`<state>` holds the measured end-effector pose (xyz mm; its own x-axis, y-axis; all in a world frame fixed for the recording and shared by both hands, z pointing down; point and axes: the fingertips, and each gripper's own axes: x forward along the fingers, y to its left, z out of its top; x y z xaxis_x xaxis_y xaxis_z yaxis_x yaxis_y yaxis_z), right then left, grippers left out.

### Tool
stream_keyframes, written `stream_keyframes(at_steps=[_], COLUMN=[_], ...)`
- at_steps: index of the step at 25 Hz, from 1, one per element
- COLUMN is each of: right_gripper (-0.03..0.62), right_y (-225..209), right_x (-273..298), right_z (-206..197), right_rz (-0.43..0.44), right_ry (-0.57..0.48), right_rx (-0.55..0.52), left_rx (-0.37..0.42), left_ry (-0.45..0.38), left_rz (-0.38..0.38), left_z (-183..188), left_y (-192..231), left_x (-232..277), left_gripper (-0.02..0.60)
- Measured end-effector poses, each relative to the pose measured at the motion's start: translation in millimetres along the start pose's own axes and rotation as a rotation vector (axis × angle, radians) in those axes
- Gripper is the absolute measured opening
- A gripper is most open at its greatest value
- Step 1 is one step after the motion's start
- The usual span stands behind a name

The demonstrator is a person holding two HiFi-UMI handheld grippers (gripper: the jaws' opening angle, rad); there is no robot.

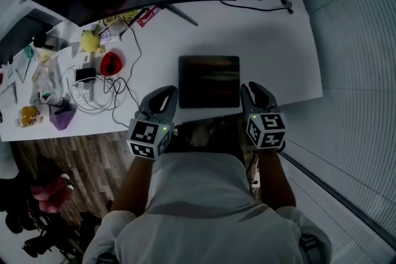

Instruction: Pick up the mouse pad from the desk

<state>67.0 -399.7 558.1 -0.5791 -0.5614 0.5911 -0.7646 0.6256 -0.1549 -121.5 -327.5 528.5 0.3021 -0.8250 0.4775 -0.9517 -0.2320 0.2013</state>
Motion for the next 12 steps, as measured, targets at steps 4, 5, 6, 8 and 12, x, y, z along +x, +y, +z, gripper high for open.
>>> stream_keyframes(at_steps=[4,5,6,8,12], right_gripper=[0.172,0.21,0.242,0.267,0.307], right_y=[-11.0,-11.2,-11.0,-11.2,-11.7], right_x=[40.7,48.7,55.4,64.8,76.2], right_z=[-42.7,-53.7,-64.7,-85.1,-112.1], right_rz=[0.039,0.05,0.06,0.071,0.084], right_ry=[0.179,0.219,0.256,0.316,0.397], right_rx=[0.0,0.002,0.006,0.013,0.015], left_rx=[-0.064,-0.075,-0.085,-0.096,-0.072], left_ry=[0.167,0.203,0.241,0.324,0.455], left_rz=[0.057,0.074,0.087,0.099,0.122], left_z=[-47.7,-60.4,-73.2,-97.3,-132.5], left_y=[6.5,8.6,10.1,11.3,16.8], left_x=[40.3,48.9,57.0,71.9,93.2], left_gripper=[0.119,0.12,0.13,0.172,0.215])
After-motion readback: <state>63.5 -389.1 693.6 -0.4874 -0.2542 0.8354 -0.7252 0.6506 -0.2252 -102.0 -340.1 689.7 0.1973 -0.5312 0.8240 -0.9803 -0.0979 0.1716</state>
